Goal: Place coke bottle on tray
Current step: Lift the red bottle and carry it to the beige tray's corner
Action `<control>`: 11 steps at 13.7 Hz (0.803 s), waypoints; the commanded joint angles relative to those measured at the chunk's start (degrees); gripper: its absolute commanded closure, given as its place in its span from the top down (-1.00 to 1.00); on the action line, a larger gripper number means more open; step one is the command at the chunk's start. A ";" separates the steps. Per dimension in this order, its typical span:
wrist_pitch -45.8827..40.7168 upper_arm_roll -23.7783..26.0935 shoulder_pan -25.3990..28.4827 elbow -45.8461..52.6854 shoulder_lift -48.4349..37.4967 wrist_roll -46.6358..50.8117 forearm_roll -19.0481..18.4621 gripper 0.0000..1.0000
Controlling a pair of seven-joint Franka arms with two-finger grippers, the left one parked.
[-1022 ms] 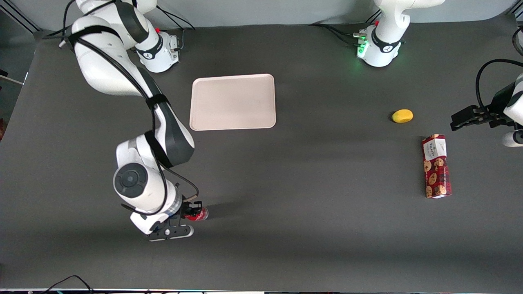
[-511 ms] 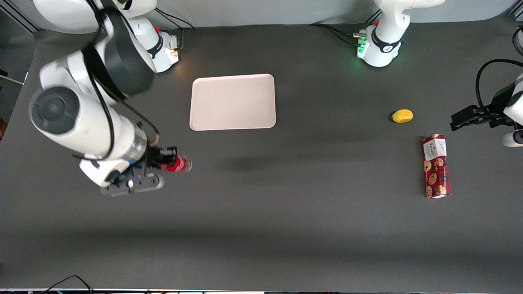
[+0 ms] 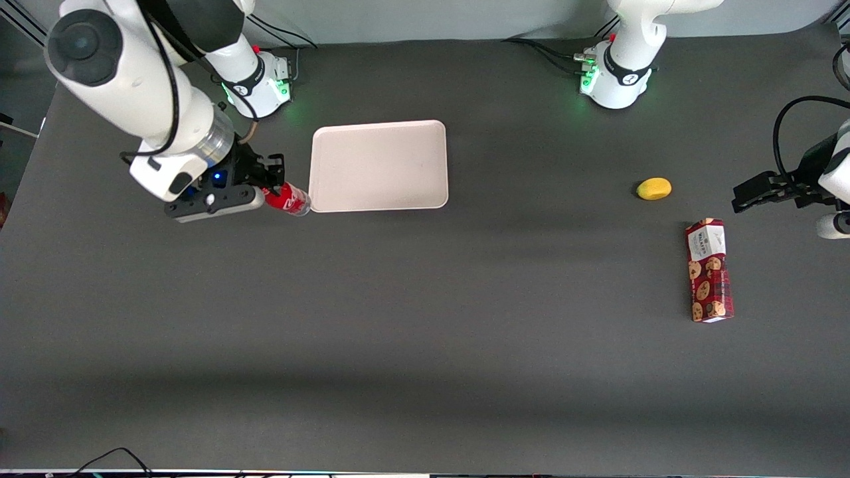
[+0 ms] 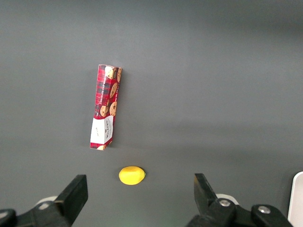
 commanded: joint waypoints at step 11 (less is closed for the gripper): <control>34.82 16.66 -4.44 -50.22 -20.64 6.71 4.31 -1.00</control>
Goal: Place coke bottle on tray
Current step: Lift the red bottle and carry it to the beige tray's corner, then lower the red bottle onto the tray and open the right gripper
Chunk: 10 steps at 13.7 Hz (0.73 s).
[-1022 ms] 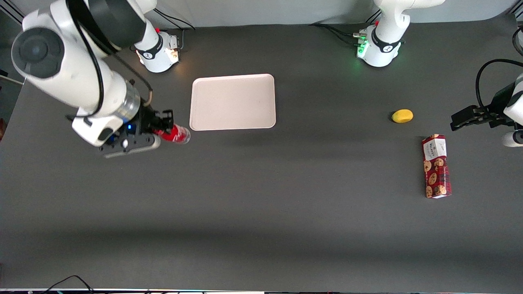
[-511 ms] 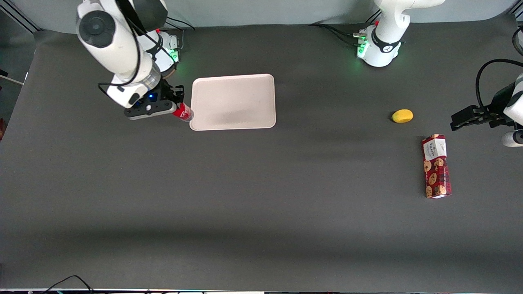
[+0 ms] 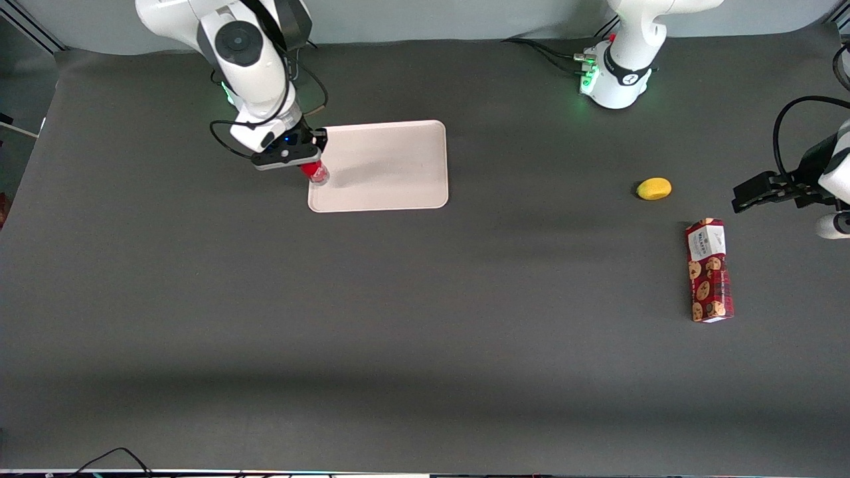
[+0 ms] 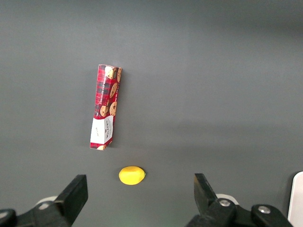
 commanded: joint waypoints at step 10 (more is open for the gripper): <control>10.03 3.41 -1.18 -7.59 -2.51 4.10 1.92 -1.00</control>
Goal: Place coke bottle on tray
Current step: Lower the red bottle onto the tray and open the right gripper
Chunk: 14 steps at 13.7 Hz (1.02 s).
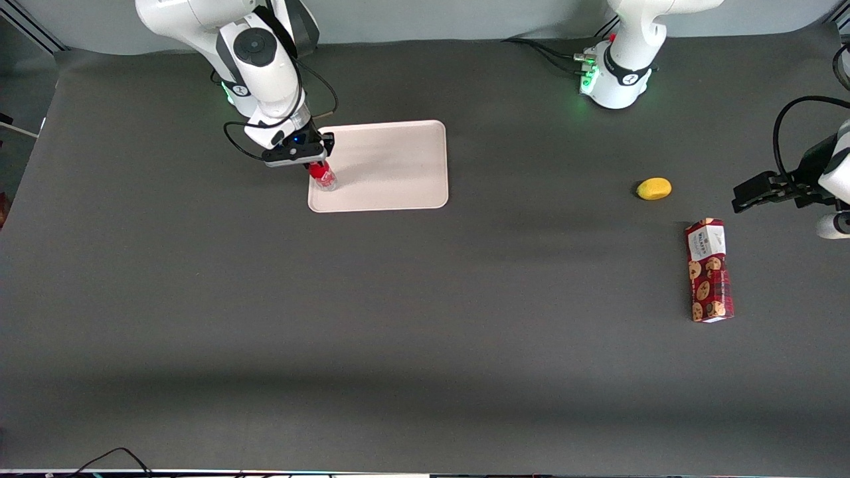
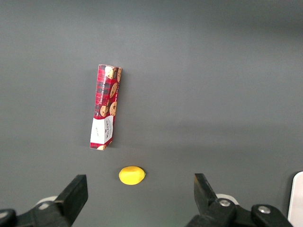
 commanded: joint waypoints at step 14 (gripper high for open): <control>3.36 0.98 -0.48 -1.36 0.07 1.39 1.50 -0.19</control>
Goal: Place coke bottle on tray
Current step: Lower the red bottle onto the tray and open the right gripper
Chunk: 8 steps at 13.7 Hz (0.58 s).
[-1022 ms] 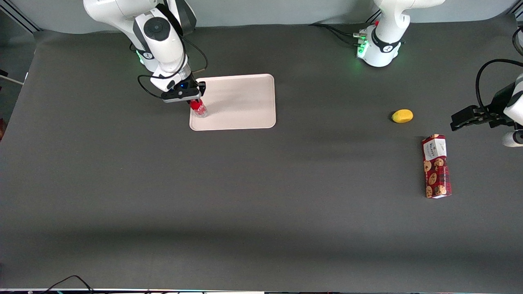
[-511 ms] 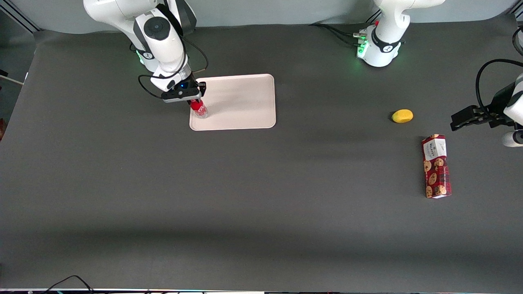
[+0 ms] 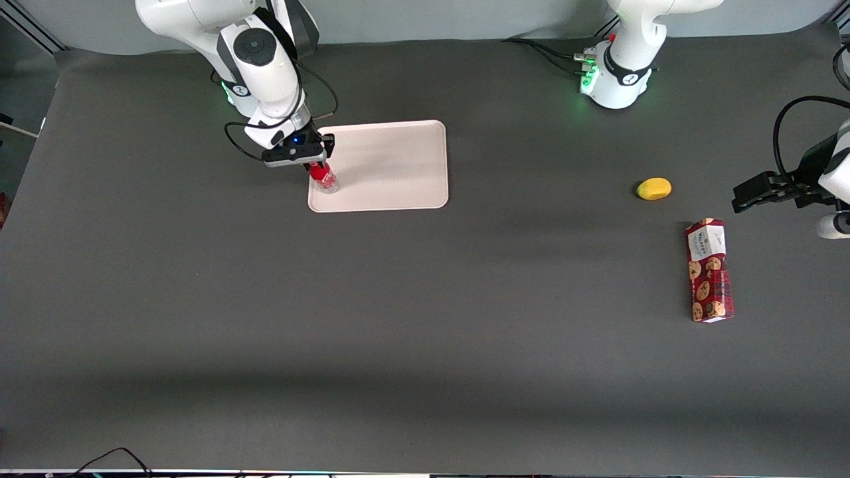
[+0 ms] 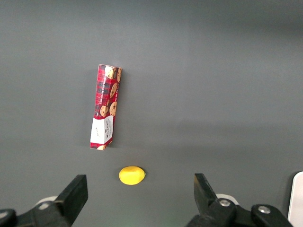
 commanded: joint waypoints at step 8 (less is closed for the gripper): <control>1.26 0.73 -0.54 0.14 0.20 0.78 1.46 1.00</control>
